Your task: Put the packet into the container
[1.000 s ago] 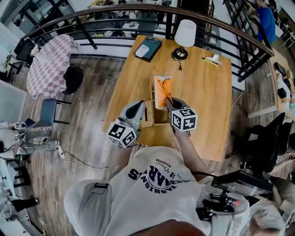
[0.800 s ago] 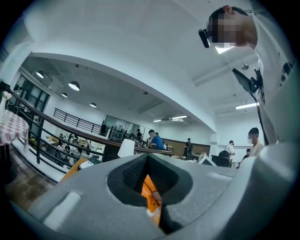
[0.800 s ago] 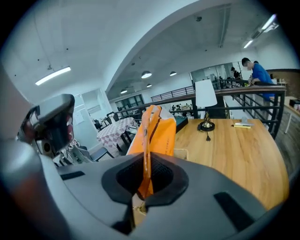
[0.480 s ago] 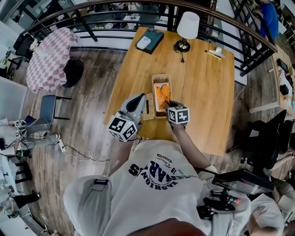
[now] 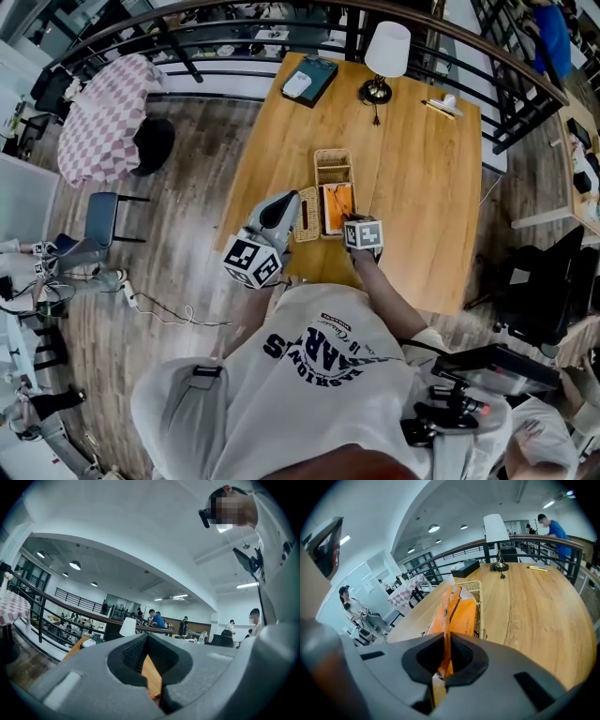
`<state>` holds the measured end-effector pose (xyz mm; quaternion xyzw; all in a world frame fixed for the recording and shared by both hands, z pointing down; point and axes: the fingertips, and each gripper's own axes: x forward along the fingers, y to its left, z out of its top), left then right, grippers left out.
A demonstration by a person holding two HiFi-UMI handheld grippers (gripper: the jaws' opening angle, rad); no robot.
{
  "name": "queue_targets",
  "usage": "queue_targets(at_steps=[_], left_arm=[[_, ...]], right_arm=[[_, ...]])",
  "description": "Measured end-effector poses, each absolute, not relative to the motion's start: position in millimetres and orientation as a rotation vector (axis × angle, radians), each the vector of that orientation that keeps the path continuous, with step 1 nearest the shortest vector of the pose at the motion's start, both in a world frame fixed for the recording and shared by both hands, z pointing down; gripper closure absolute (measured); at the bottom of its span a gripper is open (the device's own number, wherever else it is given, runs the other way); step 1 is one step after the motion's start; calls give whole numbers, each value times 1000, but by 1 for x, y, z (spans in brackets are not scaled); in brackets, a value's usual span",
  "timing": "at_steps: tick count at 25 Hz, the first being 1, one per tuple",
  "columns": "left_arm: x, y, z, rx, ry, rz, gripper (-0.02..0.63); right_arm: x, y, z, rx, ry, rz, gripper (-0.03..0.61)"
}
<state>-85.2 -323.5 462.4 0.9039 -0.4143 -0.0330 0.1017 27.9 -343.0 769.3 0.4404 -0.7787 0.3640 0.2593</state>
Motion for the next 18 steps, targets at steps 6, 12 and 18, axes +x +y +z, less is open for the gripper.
queue_targets(at_steps=[6,12,18], left_arm=[[-88,-321,463,2668,-1235,-95,614],[-96,-318,465,2658,-1248,-95,614],[-106,-317,465,2643,-1275,-90,614]], right_arm=[[21,-344,783,1166,-2094,979,569],[19,-344,801,1165,-2046,1003,569],[20,-350,817,1160,-1998,996,569]])
